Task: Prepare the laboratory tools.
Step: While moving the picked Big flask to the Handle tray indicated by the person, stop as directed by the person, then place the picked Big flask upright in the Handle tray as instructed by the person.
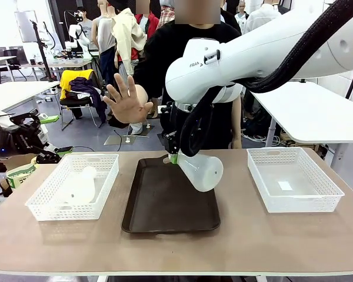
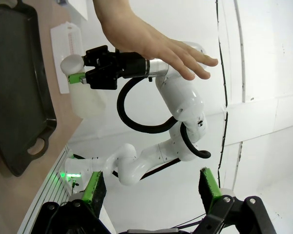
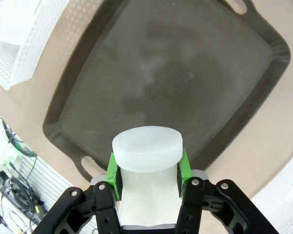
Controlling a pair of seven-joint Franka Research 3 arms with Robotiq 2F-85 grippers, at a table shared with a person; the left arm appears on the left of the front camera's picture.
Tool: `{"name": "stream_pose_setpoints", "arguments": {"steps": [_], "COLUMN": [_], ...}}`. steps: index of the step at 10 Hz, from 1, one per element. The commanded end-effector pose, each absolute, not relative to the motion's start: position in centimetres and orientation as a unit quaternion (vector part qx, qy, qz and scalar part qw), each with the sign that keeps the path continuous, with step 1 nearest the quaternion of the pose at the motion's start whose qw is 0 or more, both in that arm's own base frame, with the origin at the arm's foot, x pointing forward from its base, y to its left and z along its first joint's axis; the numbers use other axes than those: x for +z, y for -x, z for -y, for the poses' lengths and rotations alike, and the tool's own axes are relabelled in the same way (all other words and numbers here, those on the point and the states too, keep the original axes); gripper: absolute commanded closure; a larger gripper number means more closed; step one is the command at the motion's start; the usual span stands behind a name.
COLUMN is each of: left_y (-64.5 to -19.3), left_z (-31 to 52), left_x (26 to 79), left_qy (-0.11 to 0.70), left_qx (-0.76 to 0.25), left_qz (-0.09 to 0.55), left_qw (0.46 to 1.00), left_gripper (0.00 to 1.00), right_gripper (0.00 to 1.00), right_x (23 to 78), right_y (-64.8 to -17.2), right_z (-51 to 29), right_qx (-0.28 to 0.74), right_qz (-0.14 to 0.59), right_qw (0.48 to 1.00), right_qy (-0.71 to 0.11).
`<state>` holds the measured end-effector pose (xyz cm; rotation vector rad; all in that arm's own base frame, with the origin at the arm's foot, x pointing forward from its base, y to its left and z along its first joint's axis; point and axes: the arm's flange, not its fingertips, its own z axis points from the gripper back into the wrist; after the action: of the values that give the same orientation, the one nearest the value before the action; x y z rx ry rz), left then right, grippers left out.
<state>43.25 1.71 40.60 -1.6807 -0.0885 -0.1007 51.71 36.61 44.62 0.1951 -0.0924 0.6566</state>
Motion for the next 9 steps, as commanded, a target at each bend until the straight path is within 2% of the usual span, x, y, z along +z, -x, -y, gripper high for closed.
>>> {"name": "stream_pose_setpoints", "arguments": {"steps": [1,9], "left_y": [-43.15,-43.15], "left_z": [-1.87,-1.87], "left_x": [40.84,40.84], "left_qy": [0.747,0.747], "left_qx": [-0.047,-0.047], "left_qz": [0.041,0.041], "left_qw": [0.662,0.662], "left_gripper": [0.0,0.0], "right_gripper": [1.0,1.0], "right_x": [44.54,44.54], "right_y": [-51.61,-51.61], "right_z": [-36.53,-36.53], "right_qx": [0.321,0.321], "right_qz": [0.046,0.046], "right_qw": [0.942,0.942], "right_qy": [-0.088,-0.088]}}
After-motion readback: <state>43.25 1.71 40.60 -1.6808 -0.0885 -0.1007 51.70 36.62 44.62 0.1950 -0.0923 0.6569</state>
